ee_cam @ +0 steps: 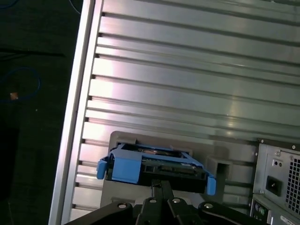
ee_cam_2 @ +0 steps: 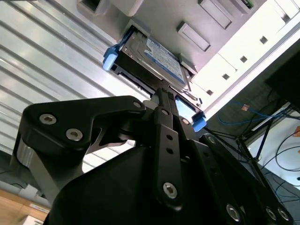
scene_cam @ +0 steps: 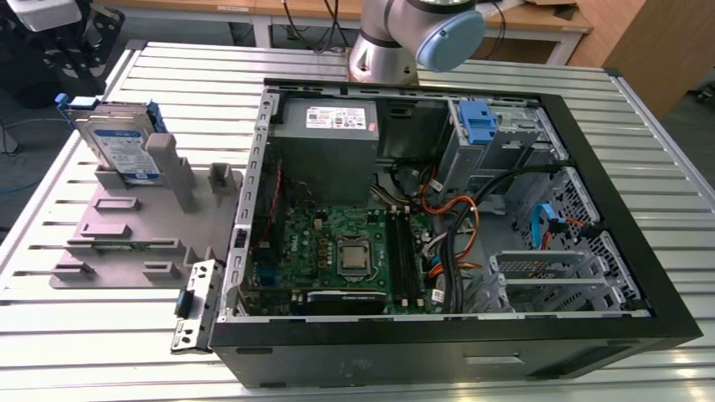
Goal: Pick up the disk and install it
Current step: 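Pick up the disk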
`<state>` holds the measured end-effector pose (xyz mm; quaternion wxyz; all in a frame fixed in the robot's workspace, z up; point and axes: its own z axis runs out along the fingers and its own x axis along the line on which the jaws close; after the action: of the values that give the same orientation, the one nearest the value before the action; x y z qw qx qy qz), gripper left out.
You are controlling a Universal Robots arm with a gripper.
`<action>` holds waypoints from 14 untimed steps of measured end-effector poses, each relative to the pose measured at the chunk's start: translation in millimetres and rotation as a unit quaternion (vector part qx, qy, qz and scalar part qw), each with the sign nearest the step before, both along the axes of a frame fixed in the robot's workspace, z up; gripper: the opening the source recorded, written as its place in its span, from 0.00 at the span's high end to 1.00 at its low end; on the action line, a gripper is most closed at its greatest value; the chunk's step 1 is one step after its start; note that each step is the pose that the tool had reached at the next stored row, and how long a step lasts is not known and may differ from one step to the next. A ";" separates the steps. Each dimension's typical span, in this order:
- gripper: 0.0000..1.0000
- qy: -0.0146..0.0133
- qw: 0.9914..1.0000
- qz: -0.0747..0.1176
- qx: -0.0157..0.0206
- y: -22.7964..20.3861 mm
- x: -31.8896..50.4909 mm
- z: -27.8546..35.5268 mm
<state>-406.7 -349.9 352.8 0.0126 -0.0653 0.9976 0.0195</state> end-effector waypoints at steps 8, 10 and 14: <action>0.89 0.000 0.999 0.048 0.000 0.0 0.0 -0.1; 0.89 0.000 0.998 0.059 0.000 0.0 0.0 -0.1; 0.89 0.000 0.996 0.084 0.000 0.0 0.0 -0.2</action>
<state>-406.7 -349.9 352.7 0.0109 -0.1486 0.9886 0.0205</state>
